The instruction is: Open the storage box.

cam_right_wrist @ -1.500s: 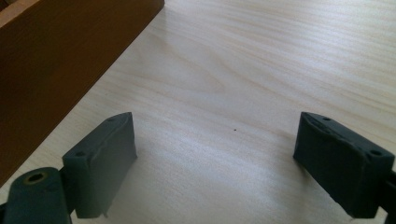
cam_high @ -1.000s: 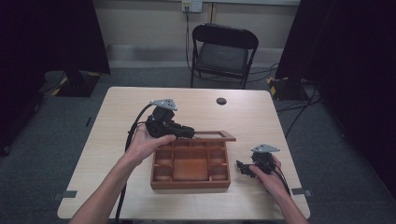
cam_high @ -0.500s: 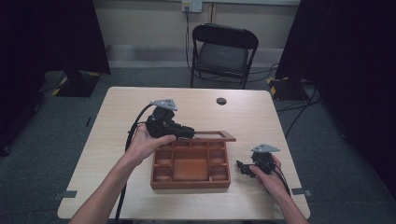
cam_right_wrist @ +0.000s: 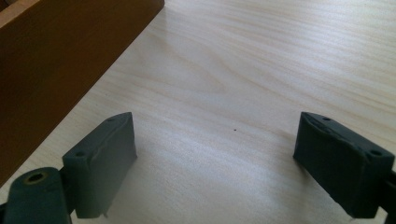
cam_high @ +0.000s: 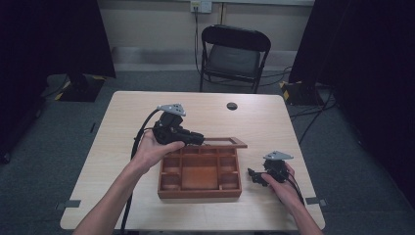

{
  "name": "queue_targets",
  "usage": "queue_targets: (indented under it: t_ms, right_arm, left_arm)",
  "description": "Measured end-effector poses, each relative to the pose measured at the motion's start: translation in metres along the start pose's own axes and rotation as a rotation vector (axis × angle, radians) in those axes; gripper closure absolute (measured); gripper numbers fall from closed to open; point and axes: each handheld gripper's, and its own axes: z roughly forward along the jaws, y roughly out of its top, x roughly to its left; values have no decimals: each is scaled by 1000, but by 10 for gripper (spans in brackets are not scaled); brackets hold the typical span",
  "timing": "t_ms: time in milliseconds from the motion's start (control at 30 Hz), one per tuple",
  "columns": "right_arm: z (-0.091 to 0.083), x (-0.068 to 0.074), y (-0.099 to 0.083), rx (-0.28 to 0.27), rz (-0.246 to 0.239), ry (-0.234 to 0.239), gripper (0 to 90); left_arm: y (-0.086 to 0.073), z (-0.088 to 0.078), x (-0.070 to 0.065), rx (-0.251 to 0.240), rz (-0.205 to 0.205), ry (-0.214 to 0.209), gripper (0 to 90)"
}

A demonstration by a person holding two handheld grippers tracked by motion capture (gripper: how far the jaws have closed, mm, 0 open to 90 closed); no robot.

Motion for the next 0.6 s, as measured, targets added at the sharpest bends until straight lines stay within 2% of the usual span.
queue_targets:
  t_ms: [600]
  right_arm:
    - [0, 0, 0, 0, 0, 0, 120]
  left_arm:
    - [0, 0, 1, -8, 0, -4, 821]
